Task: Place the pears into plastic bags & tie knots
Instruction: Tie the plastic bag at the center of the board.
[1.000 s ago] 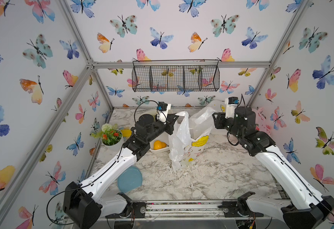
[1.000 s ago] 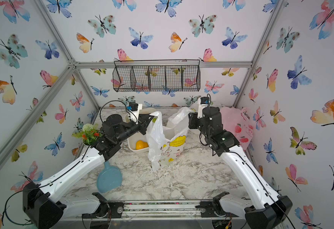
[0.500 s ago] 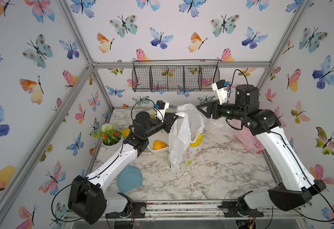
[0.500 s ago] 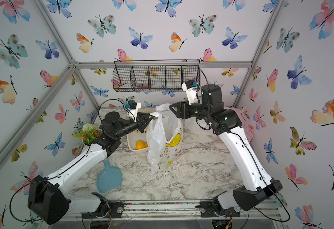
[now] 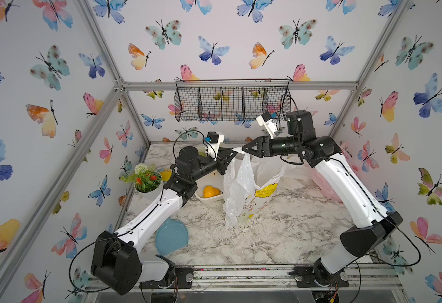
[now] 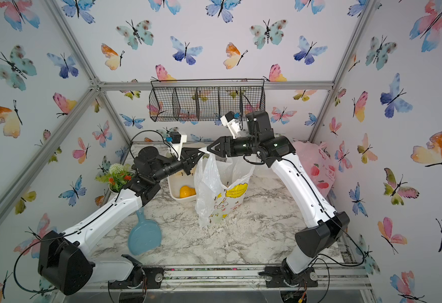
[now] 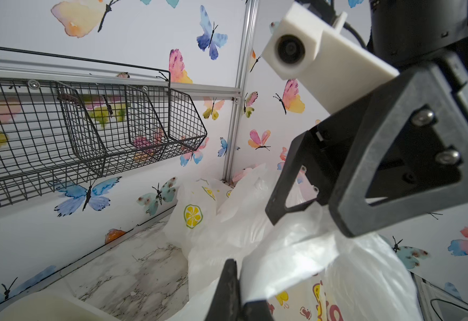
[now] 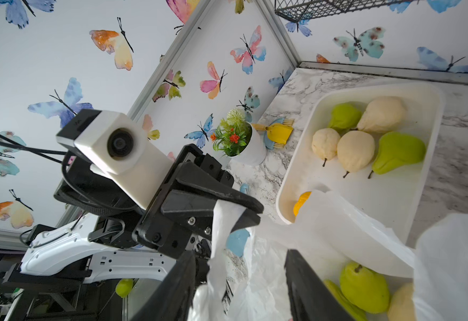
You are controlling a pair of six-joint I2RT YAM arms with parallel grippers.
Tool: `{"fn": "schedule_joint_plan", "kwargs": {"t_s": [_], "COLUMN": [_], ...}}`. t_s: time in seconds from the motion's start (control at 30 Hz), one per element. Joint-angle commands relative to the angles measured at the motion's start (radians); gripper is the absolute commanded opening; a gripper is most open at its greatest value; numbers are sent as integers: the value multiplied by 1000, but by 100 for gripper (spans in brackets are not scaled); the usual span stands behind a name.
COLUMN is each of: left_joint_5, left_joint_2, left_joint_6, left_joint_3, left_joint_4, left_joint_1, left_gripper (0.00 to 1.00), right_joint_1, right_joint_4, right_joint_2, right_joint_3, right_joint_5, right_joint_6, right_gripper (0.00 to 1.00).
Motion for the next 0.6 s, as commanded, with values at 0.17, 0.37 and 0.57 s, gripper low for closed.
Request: {"fn": "schedule_joint_plan", "kwargs": {"t_s": [0.17, 0.37, 0.57], "left_joint_5": [23, 311, 282], "left_joint_2": [-15, -104, -77], "left_joint_6": [19, -264, -307], "left_joint_3": [44, -102, -89], "left_joint_4": [-57, 214, 289], "left_joint_1": [23, 152, 144], "left_gripper": [38, 86, 99], "right_joint_1": [20, 20, 20], "right_joint_4": [80, 223, 318], "right_joint_2": [-8, -12, -16], "right_joint_3": [34, 57, 3], "right_joint_5": [-98, -123, -134], "right_joint_6": [38, 139, 197], "right_gripper": [10, 8, 6]}}
